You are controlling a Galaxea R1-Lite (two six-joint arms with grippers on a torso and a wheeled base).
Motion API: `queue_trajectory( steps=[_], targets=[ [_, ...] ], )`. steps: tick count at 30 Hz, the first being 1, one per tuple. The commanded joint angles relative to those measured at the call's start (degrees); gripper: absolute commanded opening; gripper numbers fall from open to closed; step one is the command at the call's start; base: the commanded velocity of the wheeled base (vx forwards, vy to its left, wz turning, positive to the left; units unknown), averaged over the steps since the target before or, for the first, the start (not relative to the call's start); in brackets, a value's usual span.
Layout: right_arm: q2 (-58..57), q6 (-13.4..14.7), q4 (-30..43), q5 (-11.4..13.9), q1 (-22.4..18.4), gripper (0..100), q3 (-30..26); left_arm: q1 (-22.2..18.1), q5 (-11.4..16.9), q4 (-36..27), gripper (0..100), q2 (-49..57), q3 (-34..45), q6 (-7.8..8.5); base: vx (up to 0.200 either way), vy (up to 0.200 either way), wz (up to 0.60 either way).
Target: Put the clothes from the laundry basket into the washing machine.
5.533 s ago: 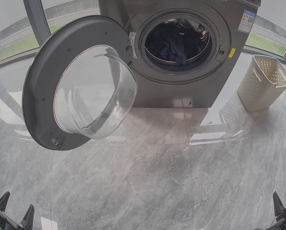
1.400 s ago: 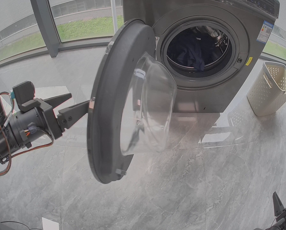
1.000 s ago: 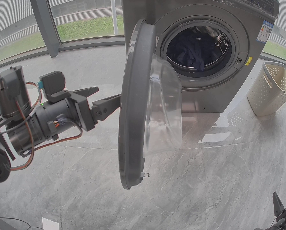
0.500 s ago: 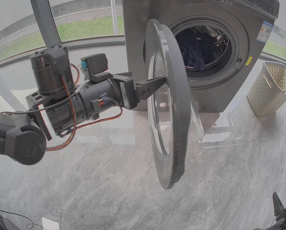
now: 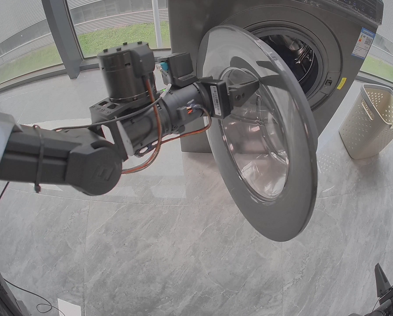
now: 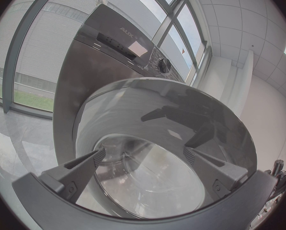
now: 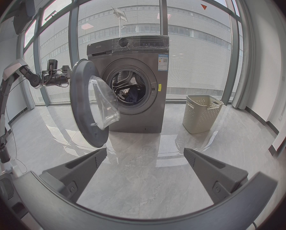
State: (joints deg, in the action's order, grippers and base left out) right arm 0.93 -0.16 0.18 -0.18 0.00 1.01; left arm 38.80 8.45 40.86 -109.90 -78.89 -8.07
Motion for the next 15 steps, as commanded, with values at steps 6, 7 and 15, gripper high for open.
queue_trajectory(
  steps=[6, 7, 15],
  targets=[
    [-0.9, 0.0, 0.0, 0.0, 0.0, 100, -0.8, 0.2, -4.6, -1.0, 100, -12.4, -16.8, -3.97, 0.0, 0.0, 0.0],
    [-0.9, 0.0, 0.0, 0.0, 0.0, 100, -0.8, 0.2, -5.1, -1.4, 100, -13.6, -18.5, -4.32, 0.0, 0.0, 0.0],
    [-0.9, 0.0, 0.0, 0.0, 0.0, 100, -0.8, -0.1, -13.2, -10.9, 100, -22.2, -35.7, -11.09, 0.0, 0.0, 0.0]
  ],
)
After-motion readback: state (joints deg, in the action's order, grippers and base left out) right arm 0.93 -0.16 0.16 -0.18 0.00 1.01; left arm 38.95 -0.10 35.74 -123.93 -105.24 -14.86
